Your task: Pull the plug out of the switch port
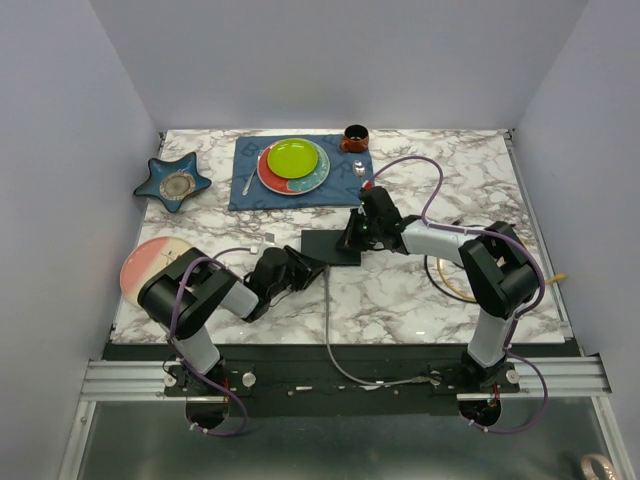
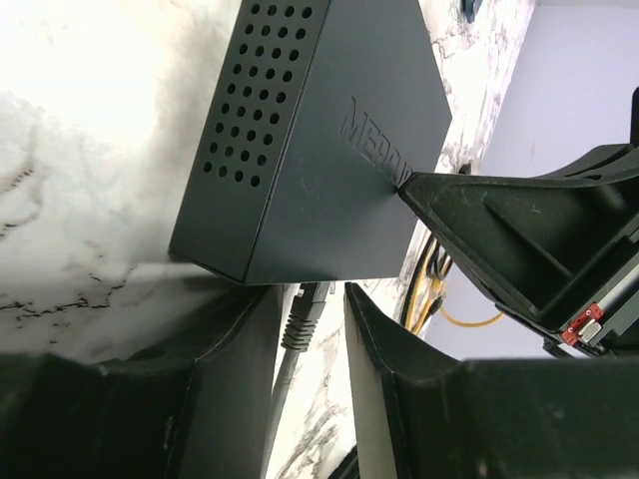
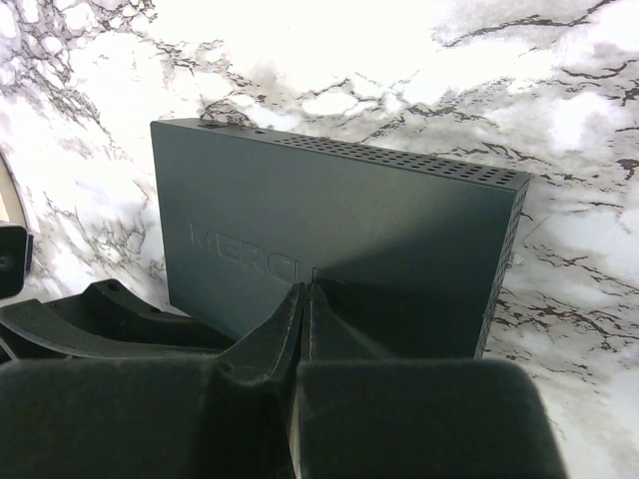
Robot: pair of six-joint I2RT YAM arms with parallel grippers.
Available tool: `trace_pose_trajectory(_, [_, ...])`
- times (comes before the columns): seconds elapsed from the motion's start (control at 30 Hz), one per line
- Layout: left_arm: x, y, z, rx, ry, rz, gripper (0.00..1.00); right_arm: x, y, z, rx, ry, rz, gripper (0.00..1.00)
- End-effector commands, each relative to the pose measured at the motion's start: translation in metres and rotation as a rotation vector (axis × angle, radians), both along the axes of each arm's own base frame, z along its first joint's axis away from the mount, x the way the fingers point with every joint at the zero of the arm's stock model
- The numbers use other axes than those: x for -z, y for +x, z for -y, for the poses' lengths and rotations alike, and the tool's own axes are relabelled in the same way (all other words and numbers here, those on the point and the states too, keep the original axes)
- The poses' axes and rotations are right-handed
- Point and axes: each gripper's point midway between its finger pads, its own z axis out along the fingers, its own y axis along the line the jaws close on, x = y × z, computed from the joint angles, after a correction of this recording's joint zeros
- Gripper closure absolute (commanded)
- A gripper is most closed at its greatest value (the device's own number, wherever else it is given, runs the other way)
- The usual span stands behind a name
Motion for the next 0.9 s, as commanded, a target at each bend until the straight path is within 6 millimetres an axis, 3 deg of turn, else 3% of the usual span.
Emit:
trace_pose_trajectory(0.0, [0.009,0.007,-0.005,-0.063,0.041,-0.003,0.57,0.018,-0.006,0.009,0.022,-0.057,-0.045,0.94])
trace_pose_trajectory(0.5, [0.013,0.011,0.006,-0.054,0.055,-0.015,0.59,0.020,-0.007,0.009,0.019,-0.058,-0.048,0.94])
trace_pose_trajectory(0.87, [0.023,0.009,0.001,-0.072,0.084,-0.052,0.77,0.025,-0.011,0.012,0.018,-0.063,-0.057,0.94])
